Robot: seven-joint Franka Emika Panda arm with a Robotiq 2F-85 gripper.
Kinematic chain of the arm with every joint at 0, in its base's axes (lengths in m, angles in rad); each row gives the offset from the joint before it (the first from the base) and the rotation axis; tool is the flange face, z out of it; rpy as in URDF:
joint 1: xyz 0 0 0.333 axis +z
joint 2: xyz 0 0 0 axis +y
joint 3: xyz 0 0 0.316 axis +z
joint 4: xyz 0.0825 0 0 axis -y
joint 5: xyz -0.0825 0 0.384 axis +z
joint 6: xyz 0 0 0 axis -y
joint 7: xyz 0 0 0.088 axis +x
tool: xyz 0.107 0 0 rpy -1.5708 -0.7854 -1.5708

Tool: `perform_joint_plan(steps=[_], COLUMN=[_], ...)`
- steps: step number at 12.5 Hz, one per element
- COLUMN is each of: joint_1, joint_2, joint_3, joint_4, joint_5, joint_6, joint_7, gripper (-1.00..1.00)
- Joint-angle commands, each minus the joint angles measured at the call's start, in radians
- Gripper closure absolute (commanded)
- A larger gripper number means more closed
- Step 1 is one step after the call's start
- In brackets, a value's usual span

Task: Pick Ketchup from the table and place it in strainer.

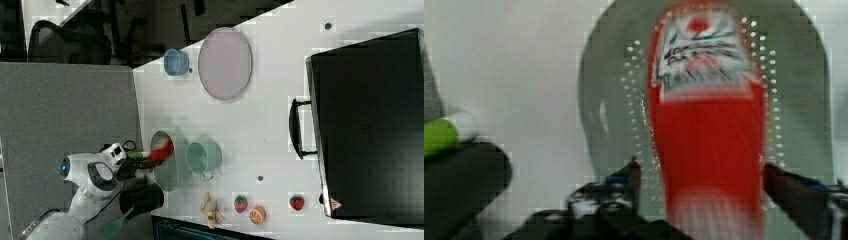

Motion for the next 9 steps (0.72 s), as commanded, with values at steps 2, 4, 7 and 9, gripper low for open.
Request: perform_joint_plan(steps=[2,4,7,9], joint_1=[0.000,-0.031,-0.114,-0.173], joint_2=[-0.061,-0.123,-0.253,-0.354], joint_3=[0.010,0.005,-0.002,-0.033], joint_4=[0.008,0.007,0.009,0.012], joint_5=[-0.030,-0.021,-0.021,-0.021], joint_6=[0.006,-0.040,-0.167,-0.254], joint_7=[0.055,0.059,0.059,0.059], gripper=[-1.00,-1.00,-1.00,-1.00])
